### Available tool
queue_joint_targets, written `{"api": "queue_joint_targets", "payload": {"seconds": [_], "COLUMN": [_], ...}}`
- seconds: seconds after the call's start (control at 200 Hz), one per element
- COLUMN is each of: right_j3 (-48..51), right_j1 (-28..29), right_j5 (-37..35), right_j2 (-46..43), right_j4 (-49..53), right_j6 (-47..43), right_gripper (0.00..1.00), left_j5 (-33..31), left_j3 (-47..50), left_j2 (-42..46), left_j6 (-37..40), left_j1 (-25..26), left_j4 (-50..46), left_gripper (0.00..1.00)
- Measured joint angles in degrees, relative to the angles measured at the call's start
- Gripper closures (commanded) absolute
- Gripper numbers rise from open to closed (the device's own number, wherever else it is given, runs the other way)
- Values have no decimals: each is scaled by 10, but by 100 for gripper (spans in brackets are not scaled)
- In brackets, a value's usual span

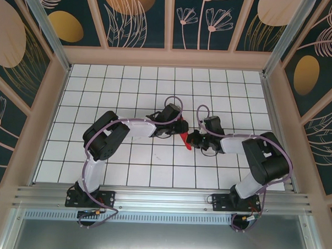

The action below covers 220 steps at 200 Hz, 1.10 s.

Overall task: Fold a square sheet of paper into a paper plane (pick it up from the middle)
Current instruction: Fold the wing for the fifth time at the center of the table.

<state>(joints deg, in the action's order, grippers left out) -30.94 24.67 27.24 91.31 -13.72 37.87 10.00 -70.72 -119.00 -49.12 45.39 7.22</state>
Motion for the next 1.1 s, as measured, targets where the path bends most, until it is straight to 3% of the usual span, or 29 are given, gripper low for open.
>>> {"api": "queue_joint_targets", "payload": {"seconds": [0.435, 1.101], "right_j3": [10, 15], "right_j1": [-2, -2], "right_j5": [30, 49], "right_j2": [-74, -25], "right_j4": [37, 39], "right_j6": [0, 1], "right_gripper": [91, 92], "left_j5": [1, 3], "left_j3": [-1, -2], "left_j2": [-2, -2], "left_j6": [0, 6], "left_j1": [1, 1], "left_j4": [0, -2], "left_gripper": [61, 61]}}
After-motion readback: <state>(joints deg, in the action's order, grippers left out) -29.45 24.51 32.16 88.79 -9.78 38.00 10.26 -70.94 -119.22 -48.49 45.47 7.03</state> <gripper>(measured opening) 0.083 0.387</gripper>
